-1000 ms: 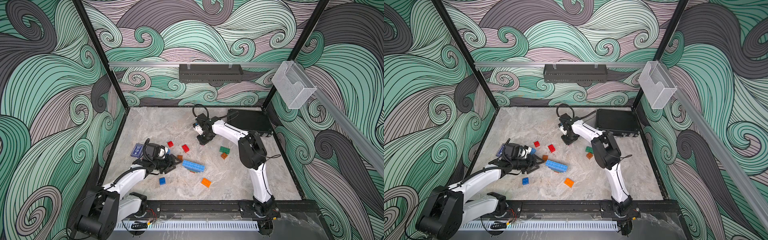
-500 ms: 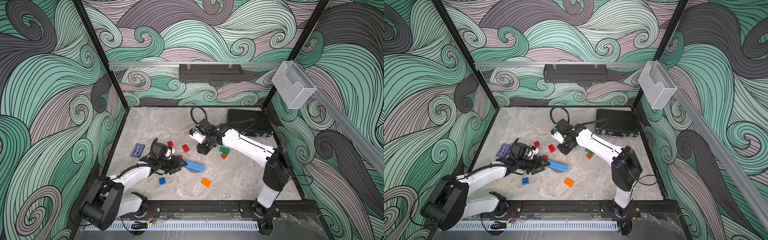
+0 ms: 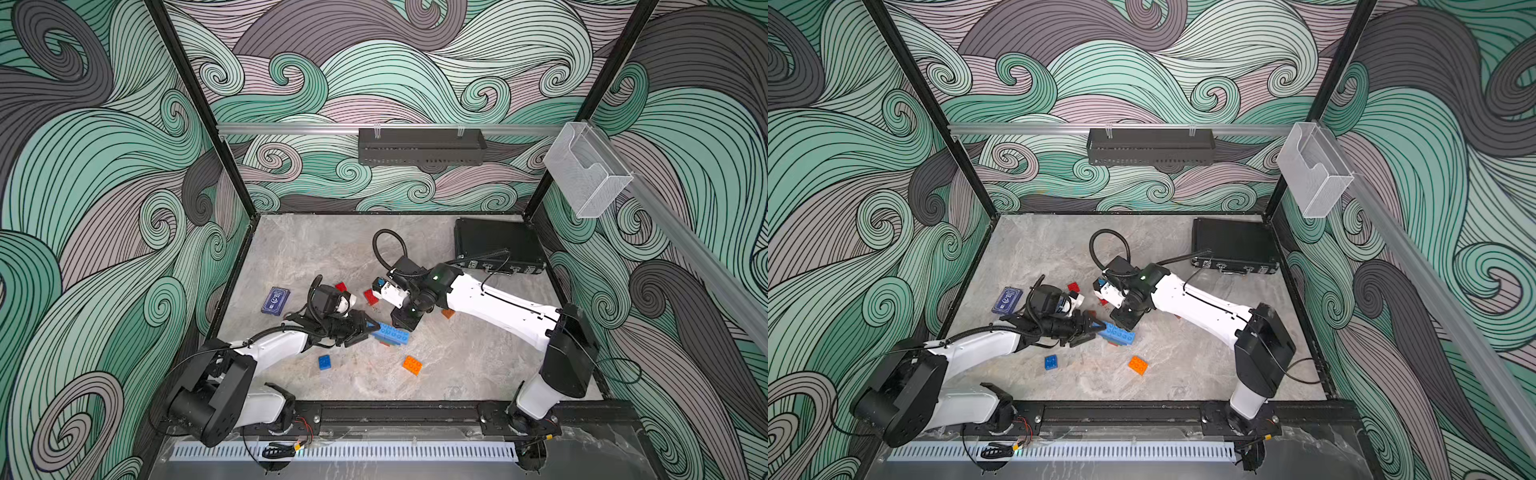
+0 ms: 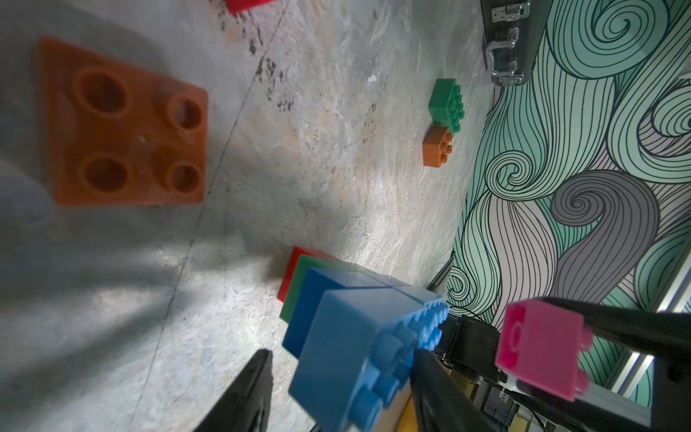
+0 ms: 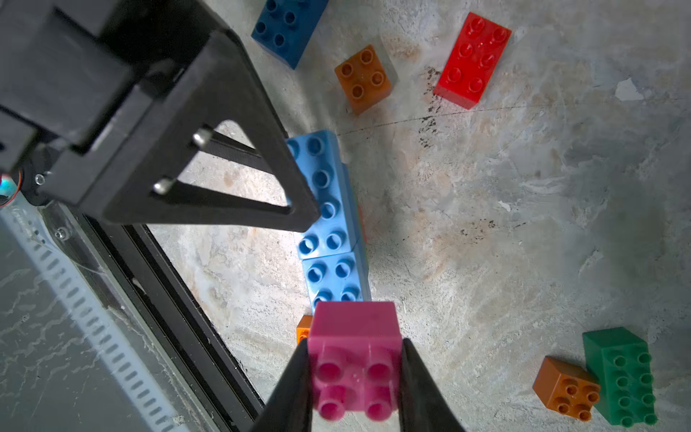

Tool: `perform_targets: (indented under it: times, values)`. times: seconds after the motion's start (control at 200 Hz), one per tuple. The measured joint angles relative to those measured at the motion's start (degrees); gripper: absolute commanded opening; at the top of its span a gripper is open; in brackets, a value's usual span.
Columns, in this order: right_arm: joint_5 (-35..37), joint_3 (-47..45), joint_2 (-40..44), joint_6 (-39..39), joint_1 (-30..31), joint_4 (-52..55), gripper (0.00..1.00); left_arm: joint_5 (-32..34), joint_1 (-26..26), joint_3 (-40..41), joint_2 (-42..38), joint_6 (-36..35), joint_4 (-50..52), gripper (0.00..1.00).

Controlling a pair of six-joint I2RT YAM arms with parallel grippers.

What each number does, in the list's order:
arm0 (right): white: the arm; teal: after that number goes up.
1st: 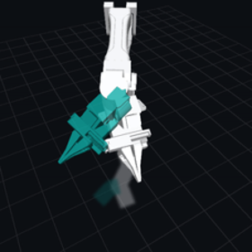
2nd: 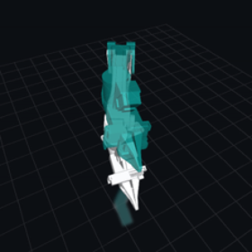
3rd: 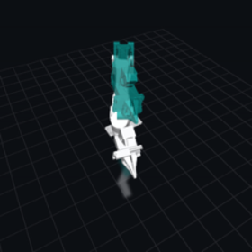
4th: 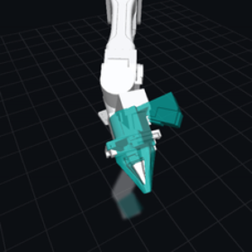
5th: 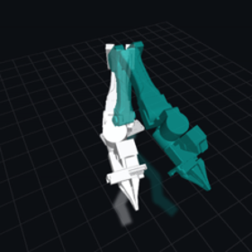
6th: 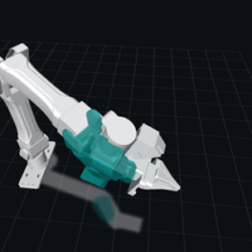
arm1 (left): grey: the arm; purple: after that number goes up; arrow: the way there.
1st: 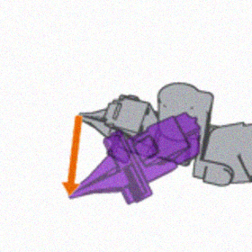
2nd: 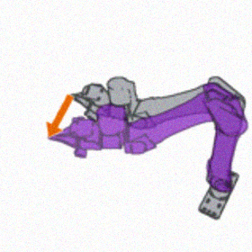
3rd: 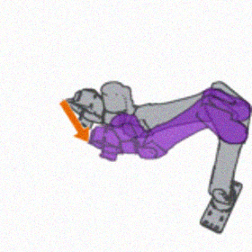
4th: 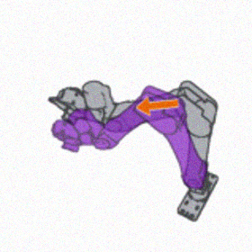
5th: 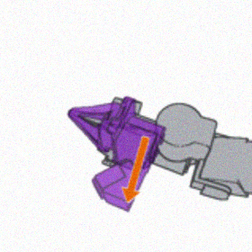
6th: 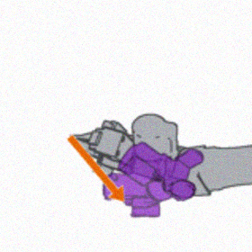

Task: Assemble a heart with lego
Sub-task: Assemble the lego brick with the lego brick.

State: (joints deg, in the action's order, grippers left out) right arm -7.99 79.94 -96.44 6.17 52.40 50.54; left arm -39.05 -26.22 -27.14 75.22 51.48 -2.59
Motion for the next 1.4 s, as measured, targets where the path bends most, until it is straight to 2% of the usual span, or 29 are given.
perform_targets:
  times: [0.14, 0.881, 1.401]
  values:
    - [0.0, 0.0, -0.9, -0.7, 1.1, -0.3, 0.3, 0.3, -0.3, 0.1, 0.1, 0.6, -1.1, 0.53]
    - [0.6, -1.9, -3.3, -8.3, 3.5, -2.1, 0.29, 0.9, -0.9, 2.1, -0.1, 2.1, -5.2, 0.5]
    - [7.4, -0.9, -4.6, -8.5, 5.6, -2.2, 0.27, 1.1, -0.9, 2.4, -0.5, 2.1, -5.1, 0.49]
